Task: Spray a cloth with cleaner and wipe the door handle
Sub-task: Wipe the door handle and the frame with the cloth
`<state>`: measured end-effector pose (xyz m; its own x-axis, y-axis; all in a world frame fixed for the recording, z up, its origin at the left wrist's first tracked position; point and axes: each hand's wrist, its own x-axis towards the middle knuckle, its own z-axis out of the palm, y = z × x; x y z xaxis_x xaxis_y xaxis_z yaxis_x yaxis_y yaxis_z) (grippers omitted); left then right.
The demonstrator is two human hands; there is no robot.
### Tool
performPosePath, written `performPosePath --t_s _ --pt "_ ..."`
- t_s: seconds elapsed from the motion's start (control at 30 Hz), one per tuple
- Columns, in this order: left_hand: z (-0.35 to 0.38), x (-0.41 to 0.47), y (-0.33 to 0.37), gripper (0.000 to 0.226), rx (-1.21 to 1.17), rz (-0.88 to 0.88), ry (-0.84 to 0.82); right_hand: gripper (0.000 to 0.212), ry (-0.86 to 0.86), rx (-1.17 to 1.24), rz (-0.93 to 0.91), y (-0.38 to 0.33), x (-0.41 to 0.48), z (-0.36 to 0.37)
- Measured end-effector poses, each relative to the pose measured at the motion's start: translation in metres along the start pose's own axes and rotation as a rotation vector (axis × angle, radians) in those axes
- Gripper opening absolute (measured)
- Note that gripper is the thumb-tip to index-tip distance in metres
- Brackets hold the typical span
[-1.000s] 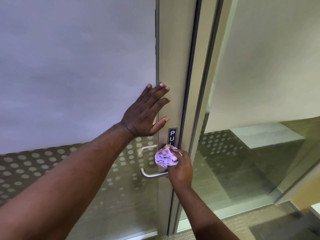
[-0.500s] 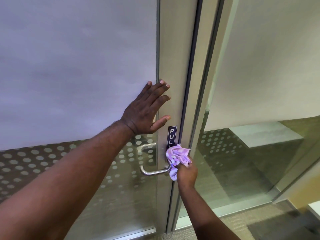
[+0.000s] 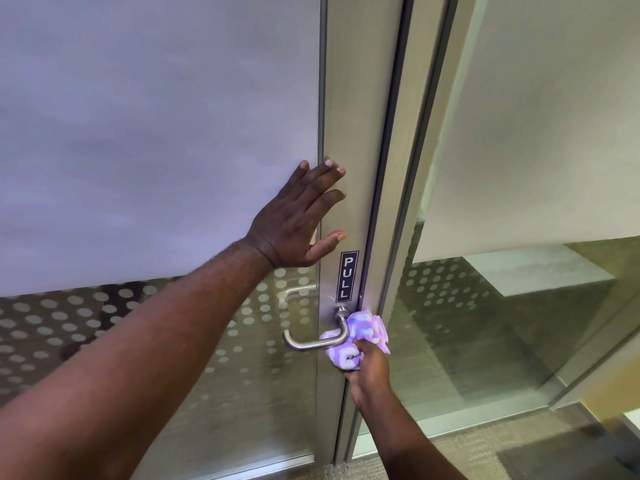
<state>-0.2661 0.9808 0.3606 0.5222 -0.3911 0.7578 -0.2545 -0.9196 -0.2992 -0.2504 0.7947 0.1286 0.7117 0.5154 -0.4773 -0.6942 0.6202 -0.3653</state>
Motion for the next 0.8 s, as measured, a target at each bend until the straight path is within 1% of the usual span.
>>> performPosePath --t_s 0.07,0.1,0.13,0.17,0.23,0.27,0.3,0.4,0.47,0.5,0.6,0.67,0.73,0.8 --pt "0.0 0.0 0.0 0.055 -0.001 0.001 0.0 0.02 0.153 -0.077 -0.166 -0.003 -0.001 0.008" --pt "0.0 0.0 0.0 0.055 -0.003 0.0 -0.002 0.026 0.207 -0.137 -0.235 -0.004 0.001 0.009" --pt "0.0 0.0 0.0 0.055 -0.004 -0.001 -0.003 0.029 0.224 -0.197 -0.278 -0.007 0.001 0.011" --pt "0.0 0.0 0.001 0.055 -0.005 -0.002 -0.003 0.027 0.25 -0.331 -0.354 -0.01 0.002 0.013" --pt "0.0 0.001 0.001 0.056 -0.01 -0.004 -0.003 0.015 0.287 -0.776 -0.653 -0.011 0.002 0.016" --pt "-0.001 0.001 0.001 0.056 -0.014 -0.004 -0.004 0.02 0.284 -1.003 -0.806 -0.01 0.003 0.016" --pt "-0.001 0.001 0.001 0.056 -0.017 -0.003 -0.003 0.027 0.262 -1.189 -0.915 -0.007 0.001 0.02" --pt "-0.001 0.001 0.0 0.056 -0.012 0.001 -0.006 0.041 0.18 -1.633 -1.148 0.002 -0.004 0.026" --pt "-0.001 0.0 0.0 0.056 -0.009 0.0 -0.011 0.044 0.115 -1.883 -1.191 0.008 -0.009 0.025" --pt "-0.001 0.0 0.0 0.056 -0.008 -0.001 -0.014 0.045 0.08 -1.946 -1.168 0.01 -0.012 0.026" --pt "-0.001 0.0 0.0 0.056 -0.007 -0.004 -0.017 0.046 0.011 -2.024 -1.172 0.011 -0.016 0.025" --pt "-0.001 0.0 0.0 0.056 -0.006 -0.002 -0.014 0.045 0.004 -1.972 -1.213 0.007 -0.015 0.022" --pt "-0.001 0.0 0.0 0.056 -0.005 0.0 -0.017 0.045 0.035 -1.758 -1.225 0.003 -0.009 0.017" --pt "-0.001 0.001 0.0 0.056 -0.004 -0.001 -0.02 0.041 0.109 -1.492 -1.136 0.0 -0.004 0.013"
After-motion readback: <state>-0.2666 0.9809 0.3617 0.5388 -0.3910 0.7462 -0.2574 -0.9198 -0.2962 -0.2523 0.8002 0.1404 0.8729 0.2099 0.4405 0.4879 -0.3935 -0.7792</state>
